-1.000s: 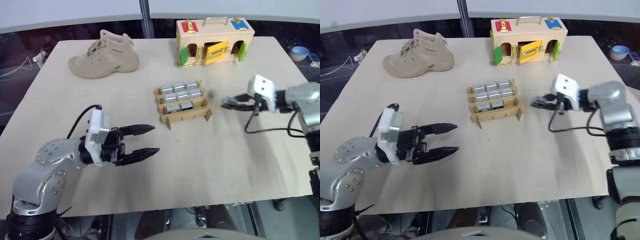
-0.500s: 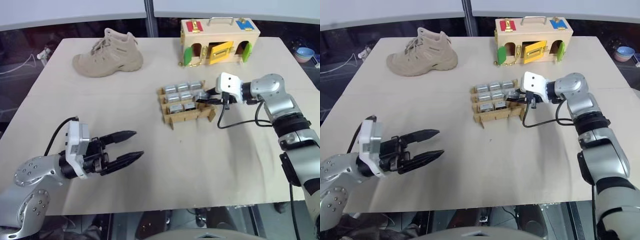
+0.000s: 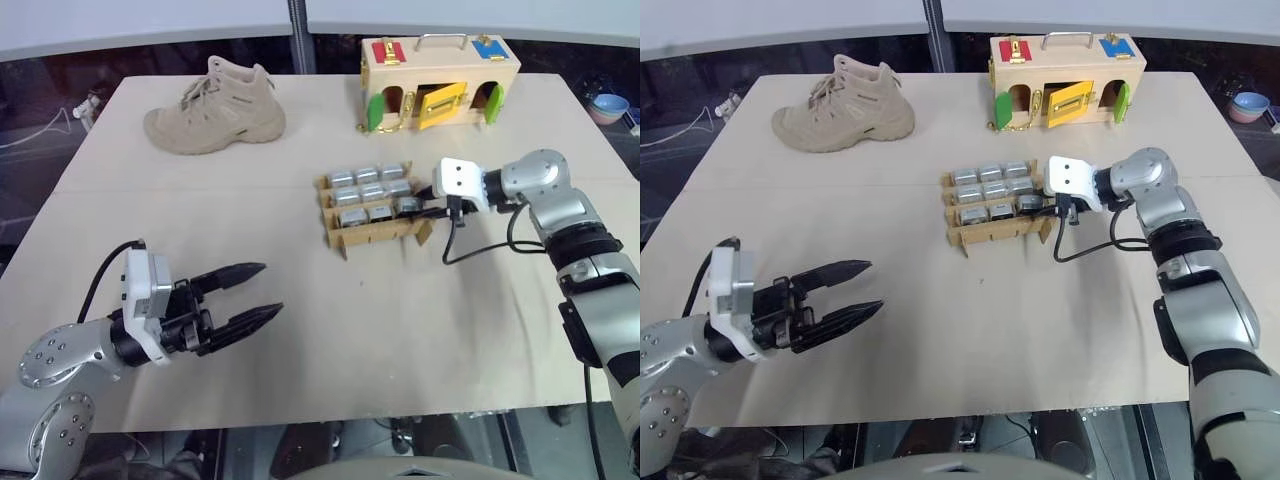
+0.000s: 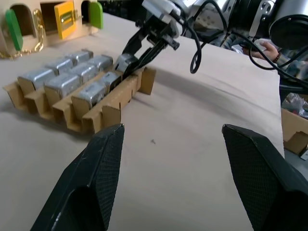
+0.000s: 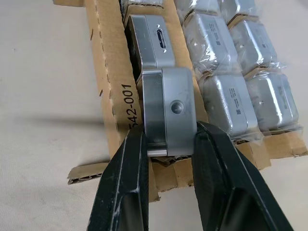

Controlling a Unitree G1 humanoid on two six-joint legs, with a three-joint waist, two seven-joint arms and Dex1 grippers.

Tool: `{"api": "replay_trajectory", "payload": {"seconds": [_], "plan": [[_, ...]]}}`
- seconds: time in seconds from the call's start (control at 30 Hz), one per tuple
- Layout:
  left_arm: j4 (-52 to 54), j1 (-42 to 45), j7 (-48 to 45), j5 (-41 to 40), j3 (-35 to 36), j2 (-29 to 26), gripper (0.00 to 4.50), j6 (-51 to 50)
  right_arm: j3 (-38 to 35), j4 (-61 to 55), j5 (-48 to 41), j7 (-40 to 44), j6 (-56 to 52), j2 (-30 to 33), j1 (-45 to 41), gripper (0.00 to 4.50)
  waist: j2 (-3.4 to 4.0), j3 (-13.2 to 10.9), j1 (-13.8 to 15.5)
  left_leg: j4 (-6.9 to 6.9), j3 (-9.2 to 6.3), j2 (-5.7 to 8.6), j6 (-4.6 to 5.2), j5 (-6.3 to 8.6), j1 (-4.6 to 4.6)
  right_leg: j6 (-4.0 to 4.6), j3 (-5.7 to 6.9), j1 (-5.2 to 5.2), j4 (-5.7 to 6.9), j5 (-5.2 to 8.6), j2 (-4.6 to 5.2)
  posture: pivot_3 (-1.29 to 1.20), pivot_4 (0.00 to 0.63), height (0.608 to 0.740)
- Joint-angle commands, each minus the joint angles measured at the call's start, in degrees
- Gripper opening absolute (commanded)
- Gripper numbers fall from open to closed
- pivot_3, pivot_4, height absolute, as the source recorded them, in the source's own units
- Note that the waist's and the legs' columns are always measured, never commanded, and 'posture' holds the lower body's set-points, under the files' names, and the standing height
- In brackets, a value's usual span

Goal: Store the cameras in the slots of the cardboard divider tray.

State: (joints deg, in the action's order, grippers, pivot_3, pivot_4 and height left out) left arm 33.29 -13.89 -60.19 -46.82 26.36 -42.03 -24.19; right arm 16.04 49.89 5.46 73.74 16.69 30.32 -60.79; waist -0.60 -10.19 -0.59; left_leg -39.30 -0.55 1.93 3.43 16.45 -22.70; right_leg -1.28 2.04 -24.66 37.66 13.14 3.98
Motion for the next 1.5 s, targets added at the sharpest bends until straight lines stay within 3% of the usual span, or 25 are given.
{"api": "replay_trajectory", "payload": {"seconds": [0.03, 1.5], "plan": [[1.4, -0.2, -0.1, 0.2, -0.1, 0.5, 3.38, 2.2, 0.6, 1.7, 1.2, 1.7, 0.5, 0.2, -1.8, 0.71, 0.0, 0.0, 0.0, 0.0, 0.0, 0.0, 0.0, 0.0, 0.0, 0.0, 0.0, 0.0, 0.0, 0.0, 0.0, 0.0, 0.15, 0.74], [0.3, 0.0, -1.2, 0.9, -2.0, 0.9, 3.38, 4.7, 1.1, 15.8, 4.6, 2.5, 3.5, -3.5, -9.3, 0.71, 0.02, 0.0, -0.4, -0.01, 0.01, -0.01, -0.05, -0.03, 0.1, 0.01, -0.04, 0.01, 0.13, 0.0, -0.01, 0.0, 0.15, 0.74]]}}
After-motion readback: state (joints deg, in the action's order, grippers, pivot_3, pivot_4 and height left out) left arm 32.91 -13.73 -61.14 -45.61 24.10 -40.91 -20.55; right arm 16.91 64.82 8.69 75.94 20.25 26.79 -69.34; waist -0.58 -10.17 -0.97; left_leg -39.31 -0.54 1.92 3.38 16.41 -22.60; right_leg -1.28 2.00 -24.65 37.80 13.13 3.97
